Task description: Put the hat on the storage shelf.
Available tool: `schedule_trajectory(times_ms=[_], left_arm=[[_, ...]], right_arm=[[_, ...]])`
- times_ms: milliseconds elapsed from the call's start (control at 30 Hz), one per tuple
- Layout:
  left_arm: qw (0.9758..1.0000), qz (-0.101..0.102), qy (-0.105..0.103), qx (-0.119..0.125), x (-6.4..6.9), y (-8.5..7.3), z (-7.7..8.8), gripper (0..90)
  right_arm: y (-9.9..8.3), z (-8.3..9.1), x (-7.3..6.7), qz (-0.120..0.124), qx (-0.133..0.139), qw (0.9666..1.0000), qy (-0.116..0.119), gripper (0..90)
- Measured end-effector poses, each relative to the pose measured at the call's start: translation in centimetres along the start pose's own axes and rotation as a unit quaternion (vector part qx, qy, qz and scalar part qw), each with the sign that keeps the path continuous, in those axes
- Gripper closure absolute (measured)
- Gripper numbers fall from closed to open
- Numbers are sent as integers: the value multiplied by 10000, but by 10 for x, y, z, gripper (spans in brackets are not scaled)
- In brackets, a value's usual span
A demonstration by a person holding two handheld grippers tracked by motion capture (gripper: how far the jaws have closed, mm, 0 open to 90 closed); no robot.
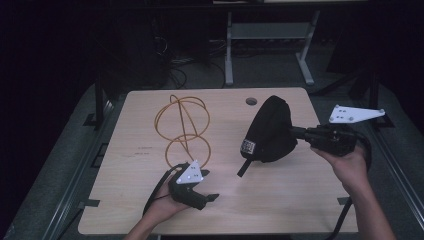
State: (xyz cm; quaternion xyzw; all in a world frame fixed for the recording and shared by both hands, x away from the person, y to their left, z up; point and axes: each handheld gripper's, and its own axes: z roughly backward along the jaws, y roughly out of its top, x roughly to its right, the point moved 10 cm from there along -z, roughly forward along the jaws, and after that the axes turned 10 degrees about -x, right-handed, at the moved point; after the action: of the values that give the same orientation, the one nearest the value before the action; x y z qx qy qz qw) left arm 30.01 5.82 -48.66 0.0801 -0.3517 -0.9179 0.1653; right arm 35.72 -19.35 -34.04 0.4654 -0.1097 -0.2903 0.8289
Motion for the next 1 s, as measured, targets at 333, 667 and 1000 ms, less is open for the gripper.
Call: schedule_trajectory(times_ms=[333,667,1000], left_arm=[[9999,-87,-18,-60,3,-2,-5,203],[10000,-79,-23,-33,3,-4,-6,204],[9999,-114,-23,-57,3,-6,-7,204]], right_arm=[[32,-8,-8,165,107,9998,100,895],[75,-20,-24,406,143,9988,243,895],[119,-42,-46,700,33,9965,447,895]])
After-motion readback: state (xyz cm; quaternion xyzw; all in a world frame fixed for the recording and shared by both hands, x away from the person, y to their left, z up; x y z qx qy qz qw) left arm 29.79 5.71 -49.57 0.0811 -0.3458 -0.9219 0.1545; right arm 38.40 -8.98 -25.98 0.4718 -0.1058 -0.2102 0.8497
